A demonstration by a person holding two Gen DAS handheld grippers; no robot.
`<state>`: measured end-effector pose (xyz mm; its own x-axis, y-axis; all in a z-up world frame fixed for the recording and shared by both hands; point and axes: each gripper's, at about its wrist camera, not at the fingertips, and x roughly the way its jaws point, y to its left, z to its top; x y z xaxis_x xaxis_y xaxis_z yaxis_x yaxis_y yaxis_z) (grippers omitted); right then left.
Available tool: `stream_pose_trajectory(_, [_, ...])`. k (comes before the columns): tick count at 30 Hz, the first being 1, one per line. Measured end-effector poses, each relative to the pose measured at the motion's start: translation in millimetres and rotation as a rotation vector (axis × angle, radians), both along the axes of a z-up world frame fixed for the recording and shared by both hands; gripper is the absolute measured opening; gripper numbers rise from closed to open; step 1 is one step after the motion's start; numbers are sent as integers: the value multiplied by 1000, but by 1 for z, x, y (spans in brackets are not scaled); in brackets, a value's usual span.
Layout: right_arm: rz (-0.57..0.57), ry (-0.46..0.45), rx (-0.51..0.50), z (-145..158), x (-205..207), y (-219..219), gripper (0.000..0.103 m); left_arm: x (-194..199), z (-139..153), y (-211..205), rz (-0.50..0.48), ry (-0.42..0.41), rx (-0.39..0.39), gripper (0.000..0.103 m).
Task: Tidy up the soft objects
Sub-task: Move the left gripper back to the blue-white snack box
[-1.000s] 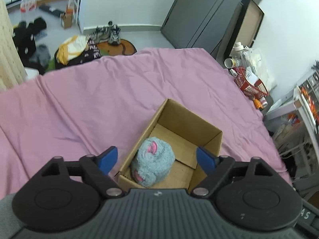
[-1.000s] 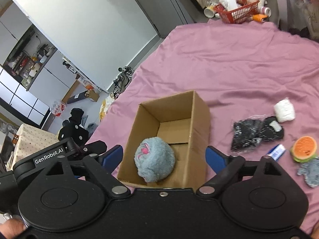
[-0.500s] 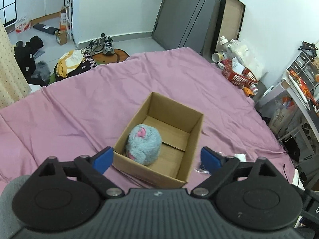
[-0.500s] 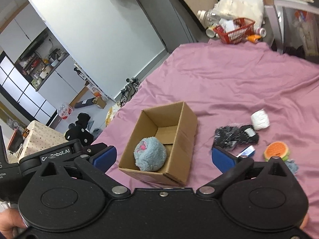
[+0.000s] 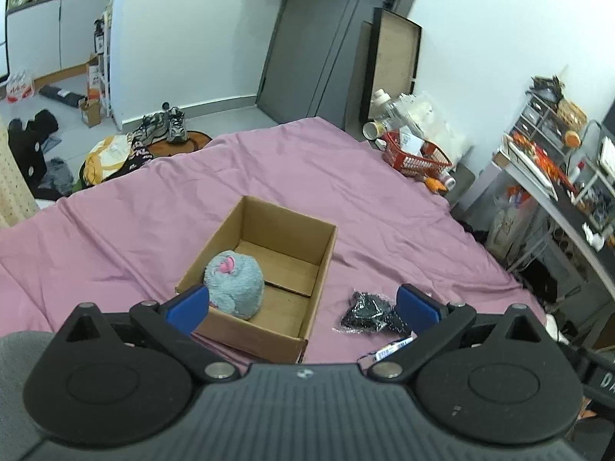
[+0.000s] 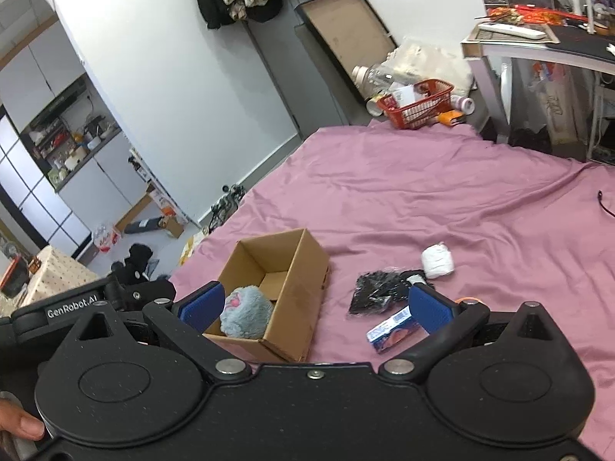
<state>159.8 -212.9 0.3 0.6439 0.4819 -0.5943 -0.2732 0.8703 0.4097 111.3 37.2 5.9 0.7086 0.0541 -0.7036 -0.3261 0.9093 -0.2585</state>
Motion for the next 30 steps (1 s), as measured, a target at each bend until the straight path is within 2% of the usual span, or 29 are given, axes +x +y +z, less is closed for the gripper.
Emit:
stream_pose_trajectory(7, [-30, 9, 22, -11, 0, -28, 103, 0, -1, -22, -32, -9, -22, 103])
stream_pose_trajectory(13, [-44, 21, 52, -21, 4, -49, 103, 6, -9, -45, -75, 39, 11, 103])
stream_pose_trajectory(18, [-51, 33, 48, -29, 6, -60, 103, 9, -12, -63, -87, 51, 74, 103])
stream_pose_trajectory(30, [-106, 124, 121, -63, 30, -83, 103, 26, -32, -84, -91, 75, 104, 103])
